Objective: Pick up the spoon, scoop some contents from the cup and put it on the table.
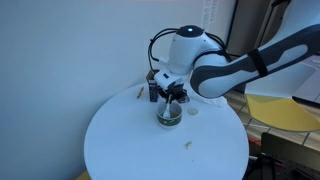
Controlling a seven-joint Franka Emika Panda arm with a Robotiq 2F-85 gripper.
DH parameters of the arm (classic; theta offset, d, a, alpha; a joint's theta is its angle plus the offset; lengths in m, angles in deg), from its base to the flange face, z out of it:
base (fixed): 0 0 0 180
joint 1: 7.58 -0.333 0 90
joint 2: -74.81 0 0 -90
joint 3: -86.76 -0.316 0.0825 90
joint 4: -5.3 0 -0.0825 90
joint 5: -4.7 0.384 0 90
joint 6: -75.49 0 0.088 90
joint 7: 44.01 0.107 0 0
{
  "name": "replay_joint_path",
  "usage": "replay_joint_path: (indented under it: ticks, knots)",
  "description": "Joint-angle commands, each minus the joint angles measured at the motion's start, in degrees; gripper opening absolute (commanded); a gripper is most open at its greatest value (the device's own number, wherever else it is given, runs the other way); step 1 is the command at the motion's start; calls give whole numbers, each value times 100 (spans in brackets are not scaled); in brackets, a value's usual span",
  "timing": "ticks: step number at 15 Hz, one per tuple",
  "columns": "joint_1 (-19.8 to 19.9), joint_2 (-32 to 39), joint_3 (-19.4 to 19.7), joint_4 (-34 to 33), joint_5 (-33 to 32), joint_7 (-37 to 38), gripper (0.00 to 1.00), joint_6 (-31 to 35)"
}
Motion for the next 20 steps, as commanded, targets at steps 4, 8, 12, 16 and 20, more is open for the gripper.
replay_joint_path:
  ticks: [4,8,12,16,20]
  knots:
    - [173,-189,20,216,1000,-778,3,211]
    - [266,-207,39,210,1493,-1084,3,194]
    - [336,-235,60,165,1956,-1343,3,64]
    - [375,-261,103,80,2268,-1451,3,-161]
    - [381,-276,155,-1,2415,-1431,3,-441]
